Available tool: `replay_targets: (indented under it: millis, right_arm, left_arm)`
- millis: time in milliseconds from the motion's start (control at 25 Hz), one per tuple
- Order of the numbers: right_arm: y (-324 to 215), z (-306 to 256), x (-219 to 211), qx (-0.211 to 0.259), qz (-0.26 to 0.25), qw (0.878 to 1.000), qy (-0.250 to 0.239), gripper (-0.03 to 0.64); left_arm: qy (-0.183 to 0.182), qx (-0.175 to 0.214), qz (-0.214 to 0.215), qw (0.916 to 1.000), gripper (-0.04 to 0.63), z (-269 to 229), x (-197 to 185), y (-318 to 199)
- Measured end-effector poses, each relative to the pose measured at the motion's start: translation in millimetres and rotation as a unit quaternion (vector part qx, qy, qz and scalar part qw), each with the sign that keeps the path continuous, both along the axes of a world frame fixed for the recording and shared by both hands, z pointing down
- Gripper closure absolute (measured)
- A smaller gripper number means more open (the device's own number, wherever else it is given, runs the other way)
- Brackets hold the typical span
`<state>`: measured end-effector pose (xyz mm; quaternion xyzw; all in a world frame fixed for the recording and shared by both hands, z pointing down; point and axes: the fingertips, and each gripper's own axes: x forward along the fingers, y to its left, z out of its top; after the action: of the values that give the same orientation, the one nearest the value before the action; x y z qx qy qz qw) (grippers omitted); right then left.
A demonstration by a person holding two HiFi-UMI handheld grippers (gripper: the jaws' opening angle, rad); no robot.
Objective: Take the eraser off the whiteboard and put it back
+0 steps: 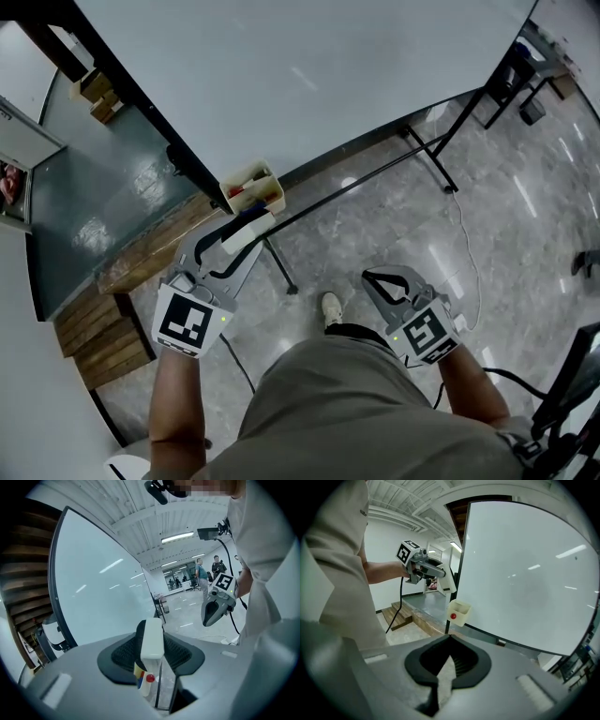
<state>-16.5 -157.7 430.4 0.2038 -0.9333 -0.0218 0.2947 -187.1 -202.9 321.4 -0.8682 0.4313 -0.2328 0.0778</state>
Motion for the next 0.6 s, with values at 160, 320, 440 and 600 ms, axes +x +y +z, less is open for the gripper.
replay_targets:
  millis: [160,320,440,600]
  right_arm:
    - [-16,4,5,-0.004,0.0,1.0,0.001,0.615]
    - [-32,9,11,-0.006,0.0,1.0,0.0,0.615]
    - [-44,11,15,-0.006,0.0,1.0,-0.001,0.615]
    - [-60,15,19,-0.008,-0.003,1.0,-0.001,0.615]
  left_arm:
    - [-0.015,-0.002,0.001,0.9999,0.43,14,-2,-20]
    - [-0.022,-0.014,-0.008,0.9996,0.43,31,-5,-39]
    - [-0.028,-0.023,-0.013,0.9993,0.43,43,-6,-50]
    - [-0.044,-0.032,-0.017,0.9984,0.43,57,-8,-66]
